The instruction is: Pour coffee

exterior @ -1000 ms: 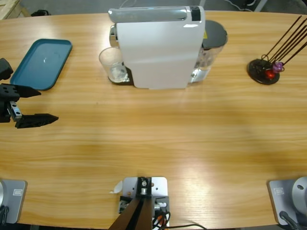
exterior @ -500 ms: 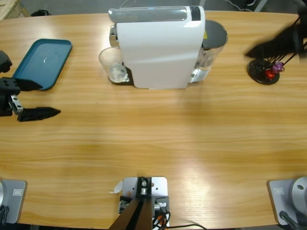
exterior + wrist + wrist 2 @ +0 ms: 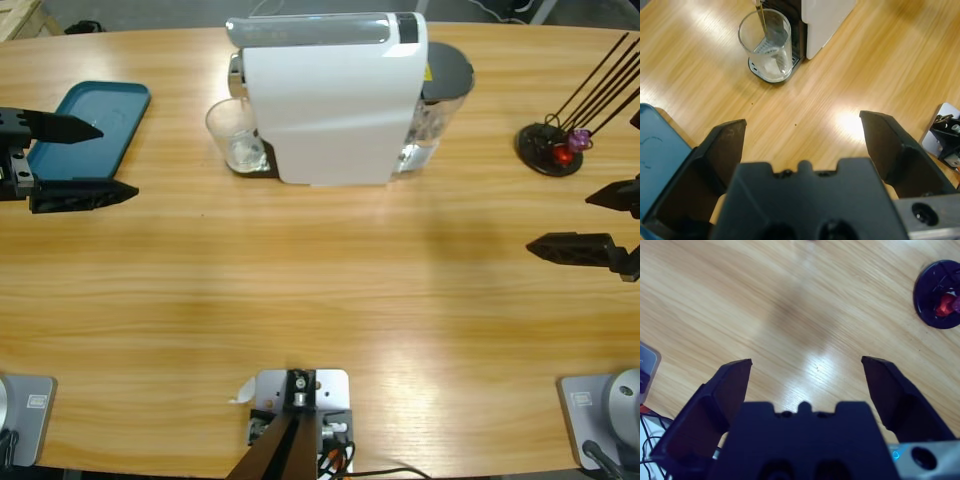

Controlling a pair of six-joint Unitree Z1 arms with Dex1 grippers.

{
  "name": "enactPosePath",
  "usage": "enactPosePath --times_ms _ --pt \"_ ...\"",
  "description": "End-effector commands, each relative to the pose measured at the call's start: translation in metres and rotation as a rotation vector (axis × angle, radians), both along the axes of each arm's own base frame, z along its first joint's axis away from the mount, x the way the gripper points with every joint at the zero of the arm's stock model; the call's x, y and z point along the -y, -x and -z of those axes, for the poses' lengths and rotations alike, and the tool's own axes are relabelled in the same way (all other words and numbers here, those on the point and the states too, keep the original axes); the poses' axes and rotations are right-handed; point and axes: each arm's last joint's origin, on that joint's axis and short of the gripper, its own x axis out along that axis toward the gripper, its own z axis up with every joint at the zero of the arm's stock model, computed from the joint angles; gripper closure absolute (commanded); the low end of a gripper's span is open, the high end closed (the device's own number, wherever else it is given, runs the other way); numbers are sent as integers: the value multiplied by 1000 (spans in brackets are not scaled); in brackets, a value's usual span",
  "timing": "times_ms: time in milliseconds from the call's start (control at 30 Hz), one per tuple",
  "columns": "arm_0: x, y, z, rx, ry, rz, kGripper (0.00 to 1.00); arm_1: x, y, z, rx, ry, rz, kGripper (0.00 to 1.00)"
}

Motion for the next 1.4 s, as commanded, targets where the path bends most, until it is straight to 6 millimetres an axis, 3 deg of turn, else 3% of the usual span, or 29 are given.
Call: enactPosePath --times_ms 33,167,367,533,633,967,1167,1400 --pt "7 -8 0 5 -3 32 0 -3 -1 12 -56 54 -12 0" --pt "4 -5 6 2 -29 9 0 17 18 -7 95 -52 2 0" --pt "3 -6 6 10 -44 -11 0 27 30 -7 106 -74 -9 0" --pt "1 -3 3 22 -38 -11 0 22 20 -18 265 -96 -18 0" --pt "-1 1 -1 44 -25 -6 0 17 14 -2 281 -57 -55 0" --pt "2 3 -11 49 31 40 0 32 28 0 379 -117 -33 0" --pt "2 3 -5 32 21 40 0 24 20 2 350 -91 -42 0" --pt "-1 5 16 -7 -18 25 0 25 21 2 351 -95 -44 0"
